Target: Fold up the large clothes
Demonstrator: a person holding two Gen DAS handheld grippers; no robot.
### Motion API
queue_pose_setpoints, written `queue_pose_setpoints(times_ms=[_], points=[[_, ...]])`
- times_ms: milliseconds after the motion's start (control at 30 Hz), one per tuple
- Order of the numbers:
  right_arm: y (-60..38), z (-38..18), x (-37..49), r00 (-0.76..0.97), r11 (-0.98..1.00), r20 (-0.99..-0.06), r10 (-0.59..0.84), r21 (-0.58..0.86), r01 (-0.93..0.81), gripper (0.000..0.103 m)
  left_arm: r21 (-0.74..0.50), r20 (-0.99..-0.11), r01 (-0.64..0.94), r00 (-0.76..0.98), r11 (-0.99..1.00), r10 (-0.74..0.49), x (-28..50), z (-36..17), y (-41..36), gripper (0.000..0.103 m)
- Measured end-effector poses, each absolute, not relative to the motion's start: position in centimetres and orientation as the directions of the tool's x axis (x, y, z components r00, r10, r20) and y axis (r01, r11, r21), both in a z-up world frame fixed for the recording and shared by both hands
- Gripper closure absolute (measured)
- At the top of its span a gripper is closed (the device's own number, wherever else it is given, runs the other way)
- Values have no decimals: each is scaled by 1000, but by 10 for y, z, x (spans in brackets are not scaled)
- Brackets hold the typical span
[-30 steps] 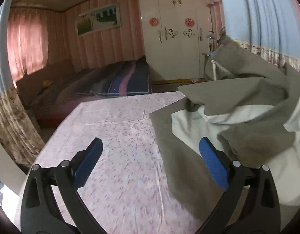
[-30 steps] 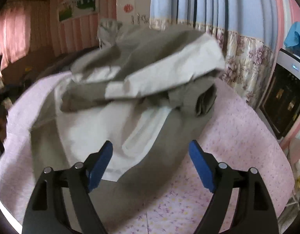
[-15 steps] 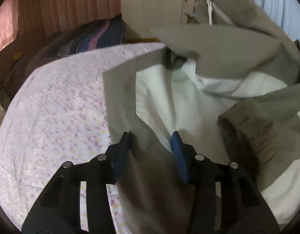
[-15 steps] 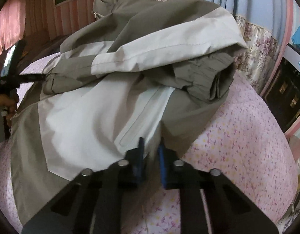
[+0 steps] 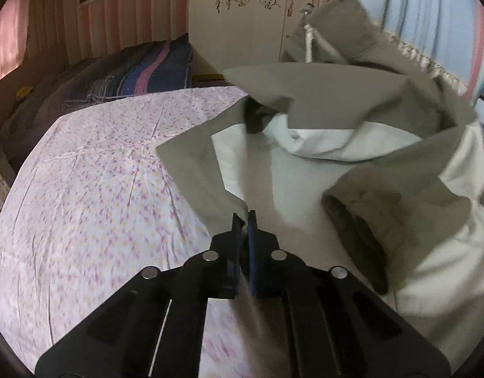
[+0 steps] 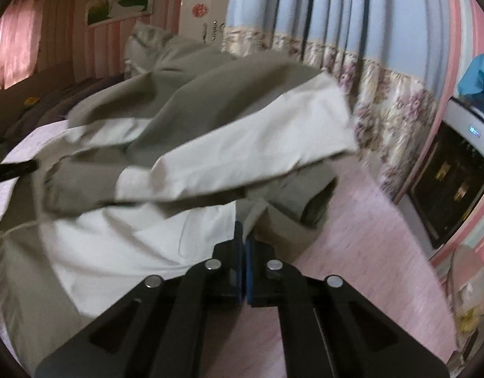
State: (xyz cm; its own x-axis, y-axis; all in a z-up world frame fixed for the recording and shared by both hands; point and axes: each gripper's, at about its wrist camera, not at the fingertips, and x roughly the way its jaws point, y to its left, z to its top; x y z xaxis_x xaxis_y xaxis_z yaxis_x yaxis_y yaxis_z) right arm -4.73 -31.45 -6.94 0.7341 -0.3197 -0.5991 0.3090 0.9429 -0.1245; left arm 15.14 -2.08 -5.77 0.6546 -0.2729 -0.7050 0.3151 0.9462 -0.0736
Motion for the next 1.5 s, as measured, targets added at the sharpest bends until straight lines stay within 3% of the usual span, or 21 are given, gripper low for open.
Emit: queue_pose_setpoints(times_ms=[400,567,600,633,667,700,733,767,967,1233,1300,1333,1367,1433,1500], points=[[-358,-72,8,730,936,-585,-353,-231,267,103,-246,-619,257,700,934,-356,1,-23,-9,103],[-358,-71,5,725,938,-596,-345,-243,247,101,-156,-640,275,704,949,-309,-17,-23,-12,103],[-358,-68,1,719,938,-603,-345,-245,244,95,-144,-654,264,699,954,-291,-11,-24,-8,103],[-356,-66,-1,707,935,-612,-353,-256,246,74,-125,-668,266,689,956,-279,-4,-26,-6,99],[-355,-64,-5,700,930,-613,-367,-264,256,59,-109,-675,260,689,959,-264,4,-27,-2,83],[-357,-56,-15,706,923,-594,-385,-256,287,28,-106,-666,249,701,963,-255,9,-27,2,68],[-362,-48,-27,722,926,-580,-376,-221,305,16,-90,-654,240,718,967,-239,19,-27,8,29],[-368,-41,-37,732,934,-583,-353,-177,310,16,-75,-652,225,726,971,-219,30,-27,13,16],[-381,-44,-76,712,950,-657,-246,-19,311,16,-66,-681,234,700,970,-215,104,-41,30,4],[-374,-83,-63,658,961,-730,-183,9,278,16,-120,-751,344,582,931,-312,174,-75,-3,4],[-374,-91,-58,648,962,-744,-164,24,270,18,-139,-764,359,555,923,-330,180,-83,-12,18],[-374,-93,-55,647,964,-746,-156,29,265,23,-145,-769,372,541,917,-341,181,-86,-16,42],[-372,-96,-53,646,967,-750,-143,34,253,28,-144,-774,383,531,913,-344,180,-90,-20,56],[-368,-101,-49,635,974,-764,-113,42,224,54,-97,-767,397,555,913,-323,176,-92,-28,69],[-360,-106,-45,626,980,-772,-109,22,197,63,-85,-760,398,567,914,-318,173,-91,-28,79]])
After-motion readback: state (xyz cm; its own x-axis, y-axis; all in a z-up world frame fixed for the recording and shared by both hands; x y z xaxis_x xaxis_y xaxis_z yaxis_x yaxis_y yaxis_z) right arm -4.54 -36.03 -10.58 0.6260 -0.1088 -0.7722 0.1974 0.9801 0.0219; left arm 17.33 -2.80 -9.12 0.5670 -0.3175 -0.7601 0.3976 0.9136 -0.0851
